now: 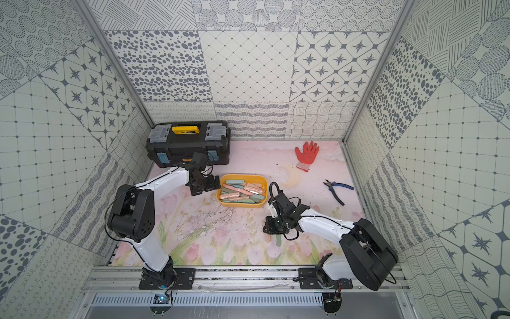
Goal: Take the fruit knife out of the storage box
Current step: Place the fruit knife at the center of the board.
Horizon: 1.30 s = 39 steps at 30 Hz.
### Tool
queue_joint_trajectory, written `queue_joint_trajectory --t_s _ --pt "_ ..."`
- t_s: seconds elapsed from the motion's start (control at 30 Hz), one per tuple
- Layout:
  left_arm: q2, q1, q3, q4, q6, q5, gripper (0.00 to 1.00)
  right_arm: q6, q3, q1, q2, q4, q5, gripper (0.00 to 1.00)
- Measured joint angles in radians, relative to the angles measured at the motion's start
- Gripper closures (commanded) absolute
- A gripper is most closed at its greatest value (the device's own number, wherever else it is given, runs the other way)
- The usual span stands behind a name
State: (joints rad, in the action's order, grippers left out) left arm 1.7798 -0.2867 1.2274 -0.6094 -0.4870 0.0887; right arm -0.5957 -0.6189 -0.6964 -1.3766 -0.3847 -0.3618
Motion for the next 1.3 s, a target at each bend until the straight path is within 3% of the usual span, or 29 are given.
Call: queue_joint_trajectory --t_s 0.37,0.57,0.97,1.07,1.13,1.3 --pt "0.0 0.0 -0.003 0.0 0.0 0.002 0.02 0.001 -0.031 0.0 -0.078 0.001 0.018 0.77" --pt "0.0 0.0 -0.003 0.0 0.0 0.002 0.02 0.001 -0.043 0.0 -0.089 0.001 0.023 0.66" --pt "0.0 0.0 -0.003 0.0 0.0 0.002 0.02 0.0 -0.049 -0.003 -0.089 -0.003 0.031 0.64" --pt "0.0 0.0 -0.003 0.0 0.0 0.002 0.02 0.001 -0.055 -0.004 -0.089 -0.01 0.034 0.59" --pt "0.0 0.0 -0.003 0.0 0.0 0.002 0.02 0.003 -0.059 -0.004 -0.079 -0.029 0.047 0.5" --pt "0.0 0.0 -0.003 0.0 0.0 0.002 0.02 0.005 -0.073 -0.004 -0.028 -0.108 0.09 0.45"
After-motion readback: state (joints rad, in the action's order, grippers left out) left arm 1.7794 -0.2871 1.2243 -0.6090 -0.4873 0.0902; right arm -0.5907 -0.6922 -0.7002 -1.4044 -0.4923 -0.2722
